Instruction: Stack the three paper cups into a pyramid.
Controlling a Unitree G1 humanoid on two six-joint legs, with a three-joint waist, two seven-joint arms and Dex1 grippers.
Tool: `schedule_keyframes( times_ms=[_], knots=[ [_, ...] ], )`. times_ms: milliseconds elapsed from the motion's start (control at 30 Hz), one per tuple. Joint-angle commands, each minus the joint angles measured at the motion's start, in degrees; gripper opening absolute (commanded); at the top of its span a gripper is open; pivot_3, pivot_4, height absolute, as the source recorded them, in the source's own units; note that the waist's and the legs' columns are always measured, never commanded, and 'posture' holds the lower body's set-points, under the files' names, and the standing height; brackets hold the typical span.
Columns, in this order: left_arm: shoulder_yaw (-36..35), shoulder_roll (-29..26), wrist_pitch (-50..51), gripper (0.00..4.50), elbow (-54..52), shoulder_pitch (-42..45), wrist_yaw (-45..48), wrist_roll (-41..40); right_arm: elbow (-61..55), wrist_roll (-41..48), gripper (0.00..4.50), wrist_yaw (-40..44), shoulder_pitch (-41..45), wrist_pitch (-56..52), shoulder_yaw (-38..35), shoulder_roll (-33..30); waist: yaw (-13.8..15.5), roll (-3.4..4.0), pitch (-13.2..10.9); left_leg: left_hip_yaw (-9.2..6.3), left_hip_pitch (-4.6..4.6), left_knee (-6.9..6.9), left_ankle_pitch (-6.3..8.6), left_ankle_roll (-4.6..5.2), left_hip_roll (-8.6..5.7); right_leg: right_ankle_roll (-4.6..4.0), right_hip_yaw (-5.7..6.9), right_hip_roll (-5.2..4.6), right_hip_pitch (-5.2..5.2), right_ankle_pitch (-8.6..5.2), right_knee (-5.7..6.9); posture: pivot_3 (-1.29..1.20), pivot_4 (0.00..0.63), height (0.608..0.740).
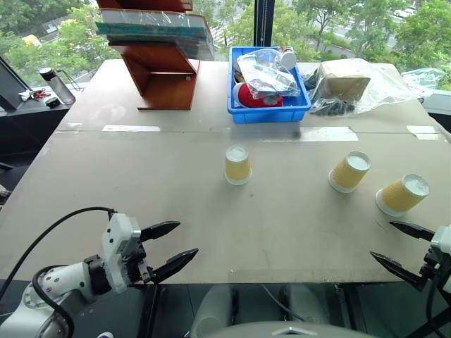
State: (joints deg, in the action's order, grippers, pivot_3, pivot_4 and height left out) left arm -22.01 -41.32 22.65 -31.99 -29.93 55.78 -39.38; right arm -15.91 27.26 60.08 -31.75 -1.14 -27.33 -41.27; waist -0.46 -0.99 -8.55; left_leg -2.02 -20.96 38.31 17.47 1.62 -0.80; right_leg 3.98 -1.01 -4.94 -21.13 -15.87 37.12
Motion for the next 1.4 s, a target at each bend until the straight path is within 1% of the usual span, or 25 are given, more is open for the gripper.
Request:
schedule_keyframes(
  times_ms=[33, 67, 133, 200, 333, 400, 600, 767, 900, 1000, 1100, 1400],
  knots=[
    [-0.4, -0.1, -0.1, 4.50, -1.5, 2.8, -1.2, -0.6, -4.1, 0.5, 4.45, -3.8, 1.4, -1.0, 0.6, 2.2, 0.0, 0.00, 0.0, 0.00, 0.00, 0.00, 0.00, 0.00, 0.00, 0.00, 0.00, 0.00, 0.00, 0.00, 0.00, 0.00, 0.150, 0.740],
    [0.9, 0.3, 0.2, 4.50, -2.0, 5.4, -2.3, -1.0, -7.5, 0.3, 4.45, -7.6, 3.0, -2.7, 2.5, 4.0, 0.1, -0.01, 0.0, 0.00, -0.01, 0.00, 0.01, 0.01, 0.00, 0.00, 0.00, -0.01, 0.00, 0.00, -0.02, 0.00, 0.150, 0.740],
    [2.9, 0.9, 0.5, 4.50, -2.6, 9.2, -3.8, -0.8, -12.3, 0.1, 4.45, -12.8, 5.3, -5.7, 5.2, 6.4, 0.3, 0.07, 0.0, -0.17, -0.02, -0.01, 0.00, 0.00, 0.04, -0.01, 0.01, -0.03, -0.01, 0.01, -0.03, 0.00, 0.150, 0.740],
    [4.0, 1.2, 1.1, 4.50, -2.7, 11.0, -4.8, -0.3, -14.3, -0.7, 4.45, -14.8, 6.1, -7.4, 6.6, 7.4, 0.2, 0.29, 0.1, -0.16, -0.01, -0.01, 0.00, -0.02, 0.01, -0.01, 0.03, -0.02, 0.00, 0.02, -0.02, 0.00, 0.150, 0.740],
    [6.7, 2.2, 1.1, 4.50, -2.4, 14.5, -8.7, 2.7, -17.0, -1.2, 4.45, -17.1, 6.8, -9.2, 9.1, 8.4, 0.3, 0.27, 0.1, -0.10, -0.17, -0.05, -0.05, -0.14, -0.05, 0.01, 0.10, 0.03, -0.07, 0.02, -0.22, 0.00, 0.150, 0.740],
    [8.4, 2.9, 1.5, 4.50, -1.8, 16.5, -11.4, 4.8, -18.2, 0.1, 4.45, -16.5, 6.5, -9.4, 10.1, 8.7, 0.4, 0.28, 0.1, -0.11, -0.29, -0.05, -0.06, -0.16, -0.06, 0.02, 0.12, 0.03, -0.15, 0.02, -0.25, 0.00, 0.150, 0.740],
    [11.6, 5.2, 4.6, 4.50, 2.6, 23.4, -17.0, 7.1, -21.4, 5.0, 4.45, -11.8, 6.6, -9.4, 12.8, 7.8, 0.4, 0.28, 0.1, -0.11, -0.31, -0.03, -0.02, -0.08, -0.05, 0.04, 0.13, 0.08, -0.18, 0.03, -0.23, 0.00, 0.150, 0.740],
    [15.5, 7.3, 5.9, 4.50, 8.1, 30.3, -19.8, 10.4, -23.1, 7.1, 4.45, -8.9, 7.4, -8.9, 12.5, 5.9, 0.4, 0.27, 0.1, -0.11, -0.28, 0.01, -0.02, -0.06, -0.07, 0.05, 0.13, 0.13, -0.18, 0.04, -0.15, 0.00, 0.150, 0.740],
    [17.9, 8.5, 4.9, 4.50, 13.7, 35.9, -18.8, 12.0, -23.7, 7.8, 4.45, -9.4, 8.2, -9.6, 12.4, 5.3, 0.4, 0.22, 0.1, -0.12, -0.29, 0.01, -0.04, -0.10, -0.08, 0.05, 0.14, 0.15, -0.18, 0.04, -0.14, 0.00, 0.150, 0.740],
    [19.9, 8.1, 2.5, 4.50, 19.0, 39.7, -17.0, 15.0, -24.2, 6.4, 4.45, -10.1, 7.8, -9.0, 13.3, 5.8, 0.4, 0.21, 0.1, -0.11, -0.29, 0.01, -0.07, -0.15, -0.09, 0.05, 0.14, 0.16, -0.19, 0.04, -0.14, 0.00, 0.150, 0.740],
    [21.9, 8.9, 0.6, 4.50, 23.6, 44.0, -14.2, 16.0, -24.2, 5.4, 4.45, -10.6, 6.7, -8.4, 13.7, 6.3, 0.5, 0.20, 0.0, -0.13, -0.30, 0.01, -0.08, -0.17, -0.11, 0.05, 0.16, 0.17, -0.20, 0.04, -0.12, 0.00, 0.150, 0.740],
    [23.6, 9.8, -2.7, 4.50, 31.5, 50.2, -8.6, 18.1, -26.6, 3.7, 4.45, -13.7, 5.3, -8.4, 16.5, 8.7, -0.1, 0.18, 0.0, -0.11, -0.32, 0.02, -0.10, -0.20, -0.10, 0.06, 0.13, 0.17, -0.24, 0.04, -0.11, 0.00, 0.150, 0.740]
  ],
)
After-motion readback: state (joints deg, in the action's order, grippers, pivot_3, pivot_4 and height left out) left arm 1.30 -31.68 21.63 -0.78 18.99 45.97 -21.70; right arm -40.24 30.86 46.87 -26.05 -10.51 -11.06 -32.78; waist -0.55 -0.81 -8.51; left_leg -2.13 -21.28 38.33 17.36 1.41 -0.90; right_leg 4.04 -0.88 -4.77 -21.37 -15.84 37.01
